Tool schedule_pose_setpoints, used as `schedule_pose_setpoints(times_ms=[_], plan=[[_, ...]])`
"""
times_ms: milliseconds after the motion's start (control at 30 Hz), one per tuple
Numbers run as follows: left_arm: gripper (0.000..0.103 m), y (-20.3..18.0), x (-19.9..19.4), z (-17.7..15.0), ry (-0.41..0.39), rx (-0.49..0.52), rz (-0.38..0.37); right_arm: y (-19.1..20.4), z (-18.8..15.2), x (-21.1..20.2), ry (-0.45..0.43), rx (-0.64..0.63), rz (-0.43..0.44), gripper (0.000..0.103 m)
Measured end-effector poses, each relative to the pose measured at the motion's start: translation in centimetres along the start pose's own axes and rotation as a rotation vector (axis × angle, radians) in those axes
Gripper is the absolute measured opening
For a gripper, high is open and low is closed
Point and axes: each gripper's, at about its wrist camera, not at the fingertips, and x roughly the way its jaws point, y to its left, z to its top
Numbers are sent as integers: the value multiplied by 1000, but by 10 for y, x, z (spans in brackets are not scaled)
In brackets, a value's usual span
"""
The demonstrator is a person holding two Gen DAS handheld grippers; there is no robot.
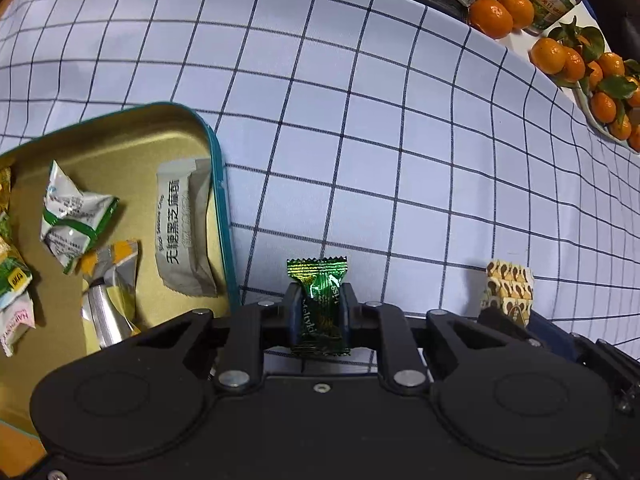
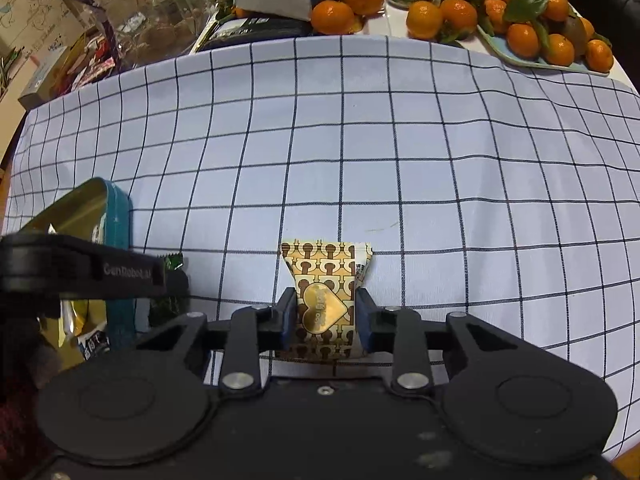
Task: Organize snacks
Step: 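Carry both candies over the gold tray and open both grippers to drop them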
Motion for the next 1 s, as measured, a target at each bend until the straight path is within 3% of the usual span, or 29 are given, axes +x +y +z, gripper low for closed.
schedule_pose_setpoints(times_ms=[567, 1000], plan=[[25, 8, -52, -7, -81, 24, 8, -4, 7, -29, -49, 71, 6, 32], [25, 49, -93, -15, -144, -21, 53, 24, 6, -46, -84, 32, 48, 32]])
